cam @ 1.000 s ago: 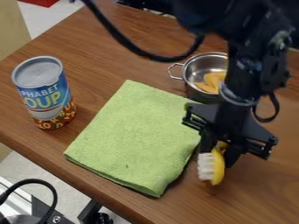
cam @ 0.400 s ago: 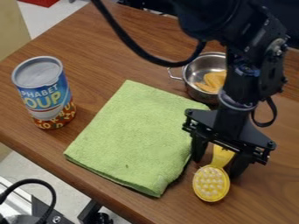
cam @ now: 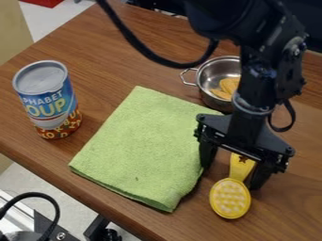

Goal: Moved the yellow brush from the silver pot to the right side of the mint green cloth .

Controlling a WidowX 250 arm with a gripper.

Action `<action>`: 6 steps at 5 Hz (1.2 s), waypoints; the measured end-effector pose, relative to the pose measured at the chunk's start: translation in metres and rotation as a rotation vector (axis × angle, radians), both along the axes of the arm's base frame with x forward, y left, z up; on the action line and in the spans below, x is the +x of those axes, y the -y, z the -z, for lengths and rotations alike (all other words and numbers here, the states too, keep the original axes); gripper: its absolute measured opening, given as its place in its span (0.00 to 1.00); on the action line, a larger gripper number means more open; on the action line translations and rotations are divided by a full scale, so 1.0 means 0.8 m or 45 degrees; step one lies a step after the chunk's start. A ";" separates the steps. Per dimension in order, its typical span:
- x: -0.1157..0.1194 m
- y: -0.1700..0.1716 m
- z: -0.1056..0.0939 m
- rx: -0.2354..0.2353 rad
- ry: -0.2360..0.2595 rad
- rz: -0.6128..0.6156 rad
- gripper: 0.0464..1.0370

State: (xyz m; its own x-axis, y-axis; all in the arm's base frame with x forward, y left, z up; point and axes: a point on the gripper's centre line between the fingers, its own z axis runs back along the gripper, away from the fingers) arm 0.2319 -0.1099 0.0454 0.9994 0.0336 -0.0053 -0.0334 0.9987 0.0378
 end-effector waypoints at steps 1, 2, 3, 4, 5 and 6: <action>0.007 -0.004 -0.014 -0.032 0.012 -0.016 0.96; 0.012 -0.011 -0.040 -0.084 0.055 -0.042 0.96; 0.020 -0.021 -0.066 -0.142 0.070 -0.042 0.96; 0.021 -0.040 -0.073 -0.067 0.079 -0.023 0.96; 0.031 -0.070 -0.076 0.048 0.114 0.065 0.96; 0.046 -0.119 -0.090 0.104 0.196 0.045 0.96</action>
